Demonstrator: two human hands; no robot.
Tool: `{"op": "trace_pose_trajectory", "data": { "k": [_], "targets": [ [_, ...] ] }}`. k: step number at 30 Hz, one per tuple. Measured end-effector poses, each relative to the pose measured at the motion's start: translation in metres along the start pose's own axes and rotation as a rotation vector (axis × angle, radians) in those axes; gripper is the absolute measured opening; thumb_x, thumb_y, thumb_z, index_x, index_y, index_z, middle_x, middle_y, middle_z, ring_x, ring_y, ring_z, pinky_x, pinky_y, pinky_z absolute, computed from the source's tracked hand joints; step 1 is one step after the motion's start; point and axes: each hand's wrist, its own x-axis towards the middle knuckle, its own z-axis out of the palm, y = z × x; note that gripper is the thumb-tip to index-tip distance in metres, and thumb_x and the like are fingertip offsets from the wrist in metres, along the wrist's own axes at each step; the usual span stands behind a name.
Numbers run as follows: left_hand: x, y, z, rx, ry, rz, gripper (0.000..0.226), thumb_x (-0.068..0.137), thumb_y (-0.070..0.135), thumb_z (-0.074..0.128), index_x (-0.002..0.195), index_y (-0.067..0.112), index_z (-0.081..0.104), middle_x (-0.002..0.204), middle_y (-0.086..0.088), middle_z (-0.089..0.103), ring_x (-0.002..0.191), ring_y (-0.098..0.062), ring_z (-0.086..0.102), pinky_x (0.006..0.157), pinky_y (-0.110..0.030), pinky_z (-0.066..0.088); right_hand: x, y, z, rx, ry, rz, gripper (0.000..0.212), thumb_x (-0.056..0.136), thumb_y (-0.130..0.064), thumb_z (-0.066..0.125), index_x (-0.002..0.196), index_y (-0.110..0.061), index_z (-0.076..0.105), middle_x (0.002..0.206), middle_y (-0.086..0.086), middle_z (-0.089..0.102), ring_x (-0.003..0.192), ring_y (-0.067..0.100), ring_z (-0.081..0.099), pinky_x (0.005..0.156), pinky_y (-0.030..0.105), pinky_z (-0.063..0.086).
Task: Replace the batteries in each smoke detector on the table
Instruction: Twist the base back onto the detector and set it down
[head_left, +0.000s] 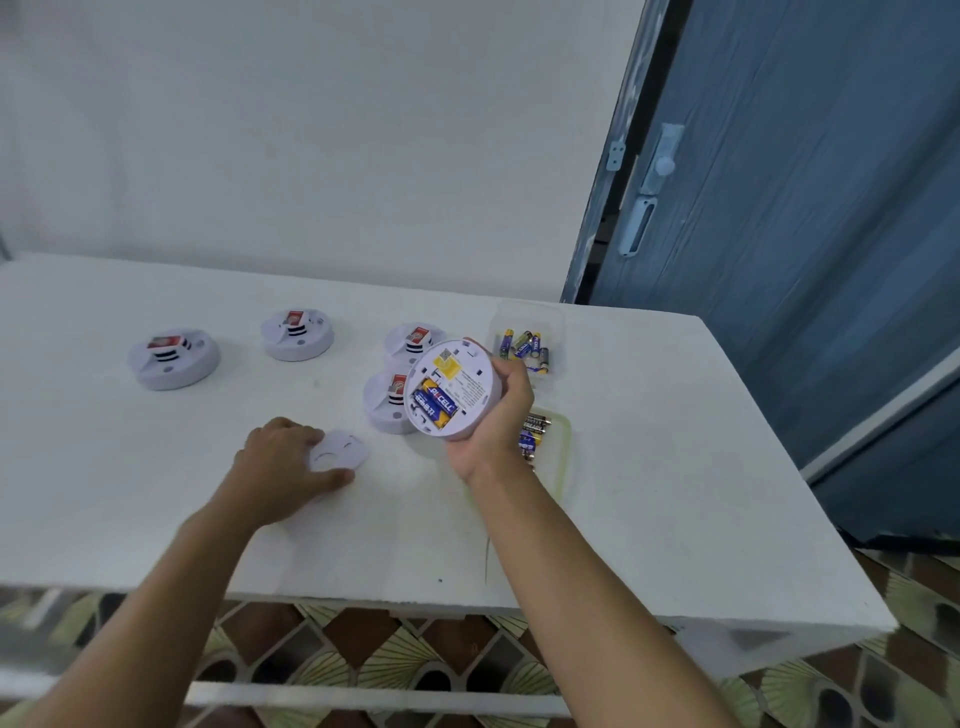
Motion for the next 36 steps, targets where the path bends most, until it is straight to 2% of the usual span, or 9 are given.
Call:
{"op": "trace_pose_trajectory", "data": {
  "k": [4,8,11,14,17,26,29,34,36],
  "targets": [
    [-0.008,0.006,-0.005,-0.043,0.065,0.048,0.064,0.07,0.056,0.075,0.12,0.019,0.062,0.109,-0.003,0.063,0.099,-0.024,0.056,0.079,-0.032,0.041,0.0,0.009,0.005,0.003,0.009,0.008,0.038,0.094,-0.033,0.038,0.091,-0.016,0.072,0.085,0.008,0.071,0.084,0.025,0.063,0.078,0.033,0.046],
    [-0.019,0.018,-0.02,-0.232,0.202,0.075,0.05,0.075,0.043,0.077,0.117,0.018,0.065,0.109,0.0,0.068,0.09,-0.017,0.06,0.076,-0.027,0.041,0.0,0.013,0.006,0.009,0.002,0.021,0.041,0.093,-0.032,0.039,0.074,-0.017,0.073,0.075,0.006,0.068,0.075,0.022,0.061,0.072,0.029,0.045],
    [-0.024,0.035,-0.034,-0.403,0.33,0.145,0.042,0.075,0.038,0.078,0.111,0.021,0.065,0.105,0.006,0.066,0.084,-0.007,0.063,0.07,-0.021,0.045,0.0,0.018,0.009,-0.009,0.033,0.031,0.035,0.091,-0.032,0.042,0.079,-0.015,0.07,0.077,0.007,0.067,0.075,0.022,0.06,0.07,0.029,0.044],
    [-0.029,0.055,-0.045,-0.464,0.398,0.223,0.042,0.074,0.039,0.079,0.11,0.022,0.065,0.1,0.008,0.065,0.084,-0.002,0.061,0.068,-0.013,0.045,0.0,0.023,0.013,-0.048,0.03,0.019,0.031,0.089,-0.034,0.044,0.088,-0.016,0.069,0.085,0.009,0.066,0.08,0.024,0.061,0.069,0.03,0.046],
    [-0.032,0.073,-0.048,-0.437,0.411,0.31,0.048,0.068,0.048,0.073,0.108,0.023,0.065,0.095,0.011,0.063,0.084,0.003,0.057,0.067,-0.005,0.039,-0.001,0.024,0.014,-0.101,-0.022,0.005,0.031,0.091,-0.032,0.043,0.085,-0.019,0.07,0.079,0.005,0.068,0.073,0.021,0.064,0.065,0.027,0.047],
    [-0.026,0.096,-0.041,-0.477,0.409,0.284,0.052,0.074,0.043,0.078,0.118,0.019,0.066,0.101,0.006,0.063,0.083,-0.005,0.059,0.066,-0.005,0.039,-0.003,0.02,0.015,-0.205,-0.047,-0.077,0.03,0.089,-0.033,0.046,0.101,-0.017,0.069,0.09,0.008,0.07,0.083,0.024,0.066,0.072,0.033,0.052],
    [-0.024,0.097,-0.041,-0.5,0.398,0.263,0.053,0.075,0.049,0.076,0.118,0.019,0.067,0.101,0.006,0.064,0.084,-0.006,0.06,0.068,-0.009,0.042,-0.001,0.02,0.015,-0.194,-0.032,-0.088,0.04,0.075,-0.037,0.052,0.105,-0.015,0.068,0.096,0.012,0.069,0.087,0.026,0.066,0.075,0.034,0.053],
    [-0.024,0.102,-0.039,-0.552,0.397,0.267,0.062,0.07,0.058,0.07,0.12,0.021,0.067,0.102,0.005,0.066,0.086,-0.006,0.062,0.073,-0.014,0.047,-0.001,0.022,0.014,-0.165,-0.015,-0.079,0.056,0.076,-0.036,0.051,0.122,-0.008,0.065,0.108,0.017,0.066,0.097,0.032,0.064,0.08,0.037,0.054],
    [-0.024,0.101,-0.038,-0.556,0.374,0.271,0.062,0.07,0.058,0.072,0.12,0.022,0.066,0.104,0.006,0.067,0.086,-0.006,0.062,0.072,-0.013,0.046,0.0,0.022,0.013,-0.154,-0.004,-0.08,0.055,0.074,-0.036,0.052,0.119,-0.009,0.066,0.108,0.017,0.066,0.097,0.033,0.063,0.078,0.037,0.054]
  ]
}}
